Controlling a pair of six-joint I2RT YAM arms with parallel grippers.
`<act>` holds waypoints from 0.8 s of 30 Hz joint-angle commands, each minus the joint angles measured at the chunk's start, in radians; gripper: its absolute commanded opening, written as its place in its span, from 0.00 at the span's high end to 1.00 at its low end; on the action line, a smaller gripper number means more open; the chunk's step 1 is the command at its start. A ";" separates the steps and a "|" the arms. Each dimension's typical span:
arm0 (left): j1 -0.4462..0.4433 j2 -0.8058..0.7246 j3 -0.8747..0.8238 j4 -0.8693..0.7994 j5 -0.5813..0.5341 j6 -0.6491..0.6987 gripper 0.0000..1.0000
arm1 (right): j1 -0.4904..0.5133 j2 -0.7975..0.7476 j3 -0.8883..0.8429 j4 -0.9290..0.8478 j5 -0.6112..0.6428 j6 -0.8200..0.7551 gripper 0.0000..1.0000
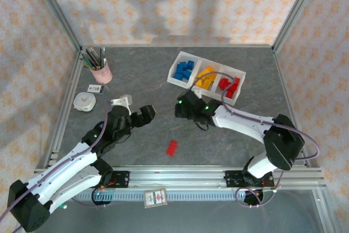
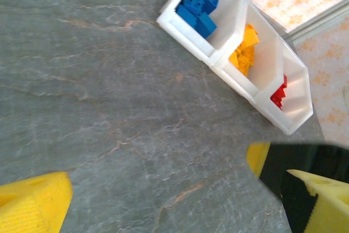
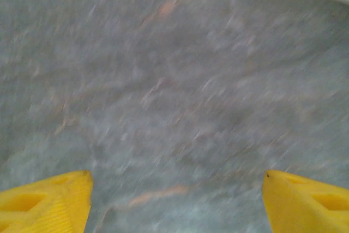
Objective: Sort the legos into containers by color
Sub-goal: Pick up the lego from the bottom-center of the table.
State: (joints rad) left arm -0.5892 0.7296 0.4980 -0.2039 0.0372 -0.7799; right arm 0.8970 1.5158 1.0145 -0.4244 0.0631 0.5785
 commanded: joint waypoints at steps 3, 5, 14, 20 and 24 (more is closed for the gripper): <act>0.002 -0.089 -0.049 -0.110 -0.068 -0.069 0.01 | 0.151 0.063 -0.007 -0.038 0.032 0.185 0.17; 0.001 -0.111 -0.059 -0.122 -0.069 -0.080 0.01 | 0.197 0.082 -0.006 -0.039 0.029 0.233 0.17; 0.003 -0.192 -0.088 -0.172 -0.096 -0.113 0.01 | 0.327 0.153 -0.006 -0.050 -0.006 0.361 0.21; 0.003 -0.220 -0.091 -0.187 -0.102 -0.114 0.01 | 0.349 0.195 0.012 -0.096 -0.004 0.404 0.24; 0.003 -0.232 -0.097 -0.186 -0.104 -0.117 0.01 | 0.356 0.210 0.004 -0.073 -0.018 0.410 0.28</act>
State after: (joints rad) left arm -0.5892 0.5121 0.4156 -0.3569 -0.0391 -0.8898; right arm 1.2430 1.7061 1.0122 -0.4793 0.0364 0.9581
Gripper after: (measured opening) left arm 0.992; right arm 0.733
